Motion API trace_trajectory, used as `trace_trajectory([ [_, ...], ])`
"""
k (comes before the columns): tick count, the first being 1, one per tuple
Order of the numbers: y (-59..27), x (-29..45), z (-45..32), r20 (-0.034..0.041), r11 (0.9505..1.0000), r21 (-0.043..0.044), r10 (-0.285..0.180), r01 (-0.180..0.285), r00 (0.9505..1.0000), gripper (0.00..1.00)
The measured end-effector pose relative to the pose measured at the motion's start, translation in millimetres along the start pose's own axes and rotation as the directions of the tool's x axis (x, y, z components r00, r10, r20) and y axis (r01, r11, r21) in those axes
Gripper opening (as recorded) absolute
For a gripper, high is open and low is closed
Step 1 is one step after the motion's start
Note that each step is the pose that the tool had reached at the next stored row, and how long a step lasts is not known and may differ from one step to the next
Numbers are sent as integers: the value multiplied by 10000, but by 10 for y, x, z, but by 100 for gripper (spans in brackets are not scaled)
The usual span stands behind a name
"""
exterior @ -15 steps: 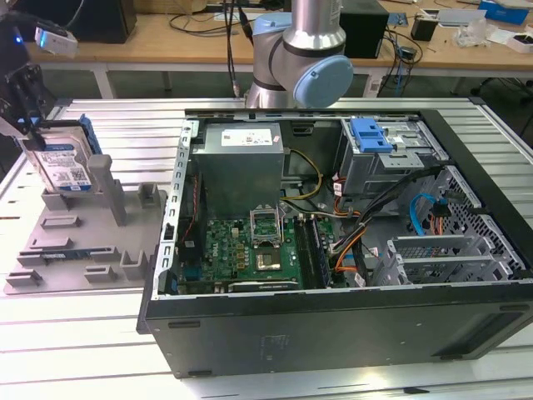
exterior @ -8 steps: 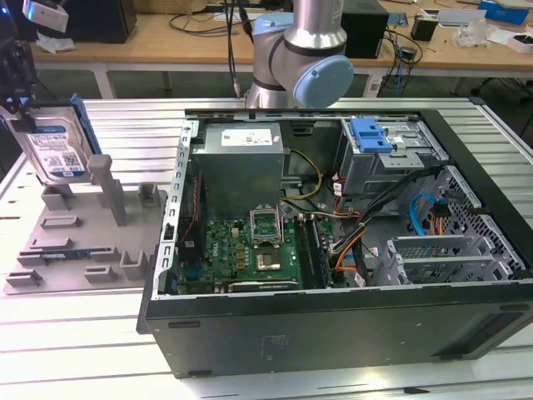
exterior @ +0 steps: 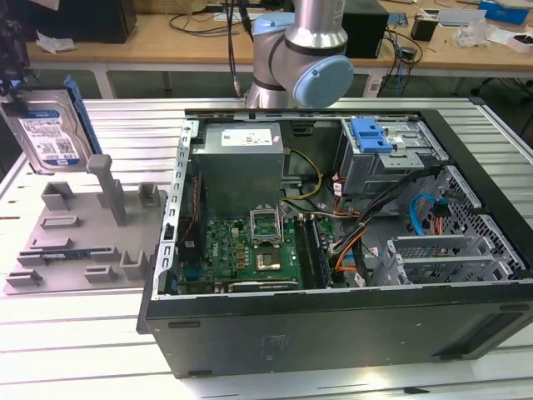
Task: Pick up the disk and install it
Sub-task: 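Pick up the disk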
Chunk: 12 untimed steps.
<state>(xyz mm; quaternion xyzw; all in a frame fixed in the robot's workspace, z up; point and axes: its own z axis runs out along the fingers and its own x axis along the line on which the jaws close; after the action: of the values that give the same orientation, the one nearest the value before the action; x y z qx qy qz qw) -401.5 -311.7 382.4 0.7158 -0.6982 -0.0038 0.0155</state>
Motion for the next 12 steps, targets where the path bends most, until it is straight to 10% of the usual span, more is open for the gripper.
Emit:
trace_trajectory([
  [9, -22, 7, -355, -62, 10000, -10, 3, -3, 10000, 37],
  [12, -41, 11, -620, -109, 10000, -21, 5, -5, 9999, 37],
])
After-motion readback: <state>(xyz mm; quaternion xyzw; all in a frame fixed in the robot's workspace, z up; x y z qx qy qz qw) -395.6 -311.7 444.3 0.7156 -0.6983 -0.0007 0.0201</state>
